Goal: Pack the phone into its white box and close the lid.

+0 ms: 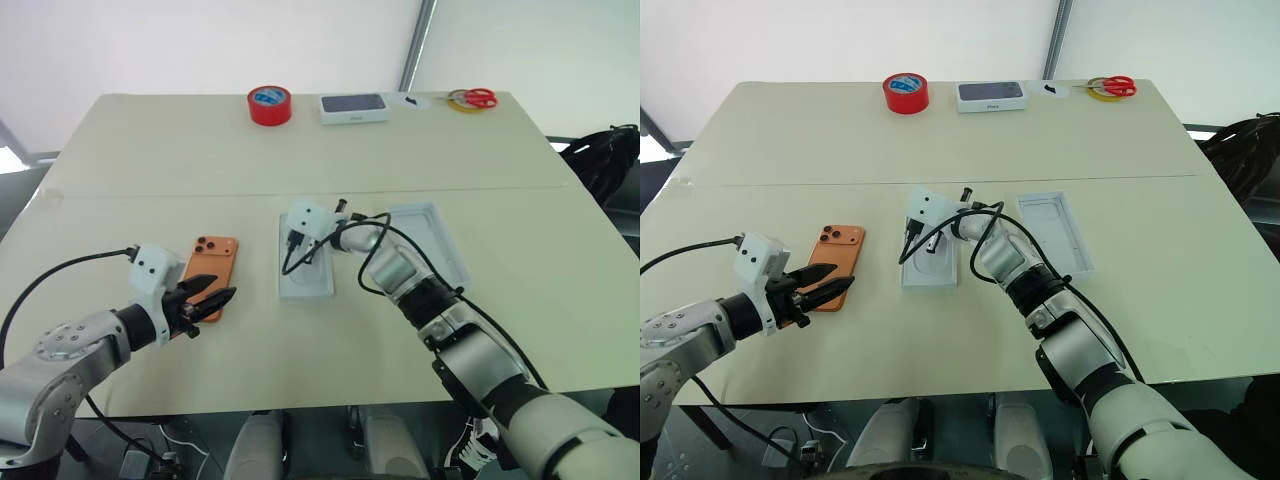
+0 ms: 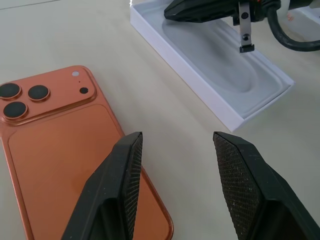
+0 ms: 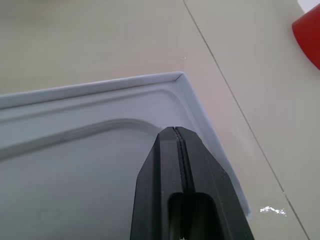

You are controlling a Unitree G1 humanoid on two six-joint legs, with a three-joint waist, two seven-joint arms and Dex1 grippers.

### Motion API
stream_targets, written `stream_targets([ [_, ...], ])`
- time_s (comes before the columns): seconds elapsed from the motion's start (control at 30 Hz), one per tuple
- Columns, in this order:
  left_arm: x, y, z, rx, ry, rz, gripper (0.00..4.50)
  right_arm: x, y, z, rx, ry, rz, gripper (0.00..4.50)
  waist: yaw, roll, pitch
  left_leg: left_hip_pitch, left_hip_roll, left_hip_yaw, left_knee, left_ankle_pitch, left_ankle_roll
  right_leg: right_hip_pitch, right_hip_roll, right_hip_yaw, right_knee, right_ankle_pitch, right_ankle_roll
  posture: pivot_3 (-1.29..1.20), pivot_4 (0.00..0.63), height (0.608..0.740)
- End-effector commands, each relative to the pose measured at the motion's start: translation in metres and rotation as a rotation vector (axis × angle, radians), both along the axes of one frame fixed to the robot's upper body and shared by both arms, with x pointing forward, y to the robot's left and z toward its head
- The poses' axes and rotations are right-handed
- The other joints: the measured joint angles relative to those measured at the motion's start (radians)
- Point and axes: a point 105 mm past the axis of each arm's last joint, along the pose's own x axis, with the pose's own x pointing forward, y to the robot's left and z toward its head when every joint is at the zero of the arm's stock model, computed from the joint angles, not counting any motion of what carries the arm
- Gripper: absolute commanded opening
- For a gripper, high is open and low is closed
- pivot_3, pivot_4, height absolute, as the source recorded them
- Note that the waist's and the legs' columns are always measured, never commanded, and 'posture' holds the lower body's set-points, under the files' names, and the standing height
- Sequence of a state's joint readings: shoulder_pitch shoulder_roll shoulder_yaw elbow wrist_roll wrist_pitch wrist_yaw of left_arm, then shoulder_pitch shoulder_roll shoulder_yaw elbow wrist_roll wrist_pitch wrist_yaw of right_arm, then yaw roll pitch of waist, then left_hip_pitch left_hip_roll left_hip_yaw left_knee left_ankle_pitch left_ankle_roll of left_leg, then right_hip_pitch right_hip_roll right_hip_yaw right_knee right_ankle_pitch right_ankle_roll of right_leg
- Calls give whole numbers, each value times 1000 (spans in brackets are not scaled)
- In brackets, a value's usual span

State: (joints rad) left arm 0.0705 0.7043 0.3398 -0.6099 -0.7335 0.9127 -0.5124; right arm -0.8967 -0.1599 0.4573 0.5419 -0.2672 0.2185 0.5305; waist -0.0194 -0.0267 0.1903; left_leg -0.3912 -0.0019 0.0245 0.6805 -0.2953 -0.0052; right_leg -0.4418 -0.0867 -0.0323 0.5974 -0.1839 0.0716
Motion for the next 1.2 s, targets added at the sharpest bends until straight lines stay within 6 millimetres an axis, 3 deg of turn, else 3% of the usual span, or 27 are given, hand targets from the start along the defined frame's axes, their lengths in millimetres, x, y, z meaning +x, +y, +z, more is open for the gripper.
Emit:
stream_targets([
  [0.03, 1, 5, 14, -7, -58, 27, 2361, -15, 10, 28, 68, -57, 99, 3, 0, 0, 0, 0, 0, 0, 0, 0, 0, 0, 0, 0, 0, 0, 0, 0, 150, 740],
  [0.17, 2, 16, 13, -13, -43, 83, 2361, -36, 10, 24, 37, -32, 165, 3, 2, 0, 0, 0, 0, 0, 0, 0, 0, 0, 0, 0, 0, 0, 1, 0, 150, 740],
  [0.27, 11, 43, 8, -39, 2, 239, 2361, -55, 20, 23, 57, 28, 233, 3, 2, 0, 0, 0, 0, 0, 0, 0, 0, 0, 0, 0, 0, 0, 1, 0, 150, 740],
  [0.37, 20, 68, 6, -78, 52, 392, 3207, -64, 36, 25, 89, 77, 242, 0, 2, -1, -1, 0, 1, -1, 0, 0, 0, 0, 3, -1, 1, 1, 2, 0, 150, 740],
  [0.43, 26, 81, 4, -70, 81, 474, 4238, -70, 47, 26, 100, 99, 261, 0, 1, -1, -1, 1, 1, -1, 0, 0, 0, 0, 5, -1, 1, 2, 4, 0, 150, 740],
  [0.47, 29, 87, 3, -83, 103, 518, 4446, -74, 53, 26, 103, 107, 273, 0, 2, -1, -1, 1, 1, -1, 0, 0, 0, 0, 5, -1, 1, 2, 4, 0, 150, 740],
  [0.57, 33, 93, -1, -127, 181, 568, 4446, -81, 67, 23, 89, 144, 294, 0, 1, -1, -1, 1, 1, -1, 0, 0, 0, 0, 5, -1, 2, 2, 4, 0, 150, 740],
  [0.73, 33, 74, -17, -92, 343, 473, 4446, -89, 82, 7, -25, 180, 317, 0, 3, -1, -1, 1, 1, -1, 0, 0, 0, 0, 4, -1, 2, 2, 4, 0, 150, 740],
  [0.9, 30, 34, -32, -126, 479, 309, 4446, -95, 84, -14, -132, 215, 335, 0, 7, -1, -1, 1, 0, -2, 0, 0, -1, 1, 3, -1, 2, 2, 3, 0, 150, 740],
  [1.2, 20, -17, -38, -237, 515, 133, 4446, -94, 81, -21, -188, 194, 323, 0, 9, 1, -4, 2, -2, -2, 0, 1, -1, 3, -1, -1, 2, 2, 4, 0, 150, 740],
])
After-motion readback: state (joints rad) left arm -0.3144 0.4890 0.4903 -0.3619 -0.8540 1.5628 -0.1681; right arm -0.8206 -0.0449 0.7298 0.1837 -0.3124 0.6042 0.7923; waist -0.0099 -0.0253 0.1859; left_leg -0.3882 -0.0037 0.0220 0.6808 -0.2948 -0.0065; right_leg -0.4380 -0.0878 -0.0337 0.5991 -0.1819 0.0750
